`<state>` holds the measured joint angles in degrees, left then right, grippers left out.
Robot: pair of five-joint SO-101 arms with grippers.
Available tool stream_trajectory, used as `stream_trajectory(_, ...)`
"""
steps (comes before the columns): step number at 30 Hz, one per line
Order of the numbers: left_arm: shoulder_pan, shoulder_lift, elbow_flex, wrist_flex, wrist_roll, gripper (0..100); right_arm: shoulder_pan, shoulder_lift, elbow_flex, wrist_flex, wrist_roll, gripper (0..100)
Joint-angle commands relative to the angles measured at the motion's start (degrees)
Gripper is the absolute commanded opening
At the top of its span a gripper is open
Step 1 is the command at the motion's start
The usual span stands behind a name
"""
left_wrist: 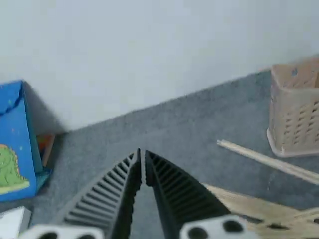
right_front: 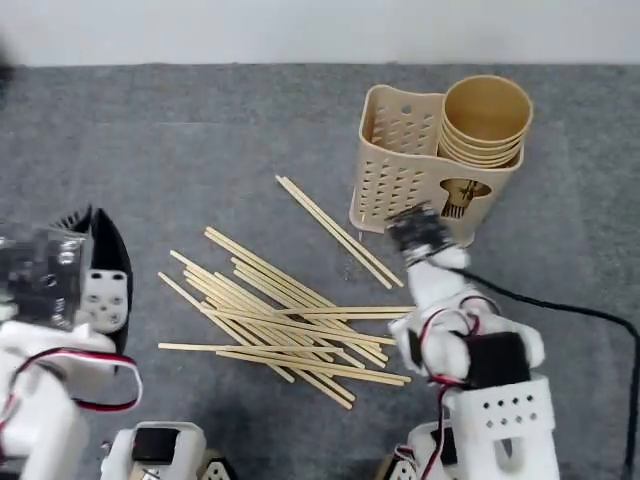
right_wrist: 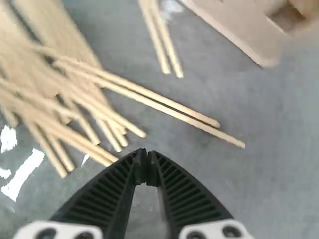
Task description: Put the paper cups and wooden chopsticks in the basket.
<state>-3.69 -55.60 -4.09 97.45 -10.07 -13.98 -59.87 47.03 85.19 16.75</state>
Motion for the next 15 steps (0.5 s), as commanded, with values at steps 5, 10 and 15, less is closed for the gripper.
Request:
stream_trajectory(5, -2.5, -15.3, 34.4, -13.5, -0.4, 1, -6.0, 7.4, -3.5, -0.4, 8.4, 1.3)
stream_trajectory(10, -2.5, -21.7, 48.7, -19.7, -0.6, 1, -5.8, 20.7, -9.8, 0.2, 14.2, 15.1)
stream_trajectory(15, -2.5, -23.9, 53.3, -21.1, -5.4, 1, -6.1, 32.0, -16.4, -0.4, 20.2, 21.2)
